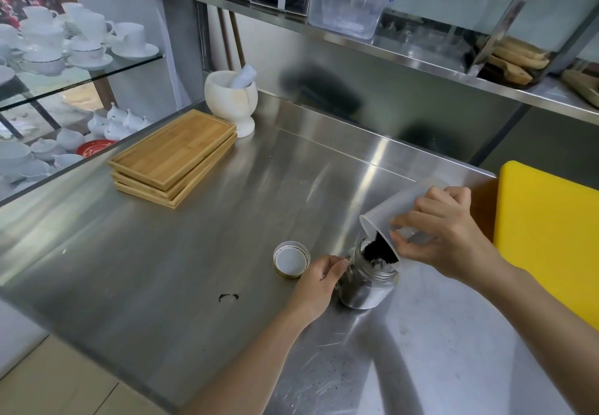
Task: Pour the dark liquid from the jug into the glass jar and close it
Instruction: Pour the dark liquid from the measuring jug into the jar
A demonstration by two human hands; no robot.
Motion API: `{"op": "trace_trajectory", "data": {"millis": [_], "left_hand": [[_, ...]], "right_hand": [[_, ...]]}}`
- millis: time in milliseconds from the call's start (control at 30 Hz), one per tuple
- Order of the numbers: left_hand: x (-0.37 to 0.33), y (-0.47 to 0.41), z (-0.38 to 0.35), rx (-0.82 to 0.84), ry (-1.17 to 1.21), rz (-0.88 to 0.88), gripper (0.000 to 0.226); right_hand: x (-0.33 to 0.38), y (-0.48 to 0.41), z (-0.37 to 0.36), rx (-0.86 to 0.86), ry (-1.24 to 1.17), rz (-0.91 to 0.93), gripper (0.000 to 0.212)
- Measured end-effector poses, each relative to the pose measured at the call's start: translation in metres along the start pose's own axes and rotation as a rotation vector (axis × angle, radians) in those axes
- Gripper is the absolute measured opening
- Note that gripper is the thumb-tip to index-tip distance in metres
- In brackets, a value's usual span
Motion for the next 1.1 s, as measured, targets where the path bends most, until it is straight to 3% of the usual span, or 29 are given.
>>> {"op": "trace_trajectory", "data": {"millis": [467, 667, 900, 1100], "left_hand": [[-0.0038, 0.0002, -0.0002, 0.002, -0.005, -0.006, 0.017], [-0.0002, -0.0004, 0.0, 0.005, -0.01, 0.002, 0.015], [-0.0032, 0.0003, 0.0004, 0.005, 0.003, 0.007, 0.015], [-0.0028, 0.0004, -0.0003, 0.006, 0.005, -0.009, 0.014]], "right_hand": [[-0.0024, -0.0007, 0.0011, 0.001, 0.001, -0.004, 0.03], [-0.0025, -0.0021, 0.0014, 0.003, 0.04, 0.004, 0.017], [-0.0035, 0.0001, 0.0039, -0.02, 0.02, 0.033, 0.03], [-0.0038, 0.0004, 0.0018, -0.02, 0.044, 0.044, 0.026]]}}
Point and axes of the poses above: each hand's wrist, its own y-axis away from the middle knuckle, its own z-axis out of the back of the hand, x = y × z, the point moved 1 cm from there along -y, towards the middle knuckle, and after that the axes turned 13 degrees about -z, right-handed, at the moved point
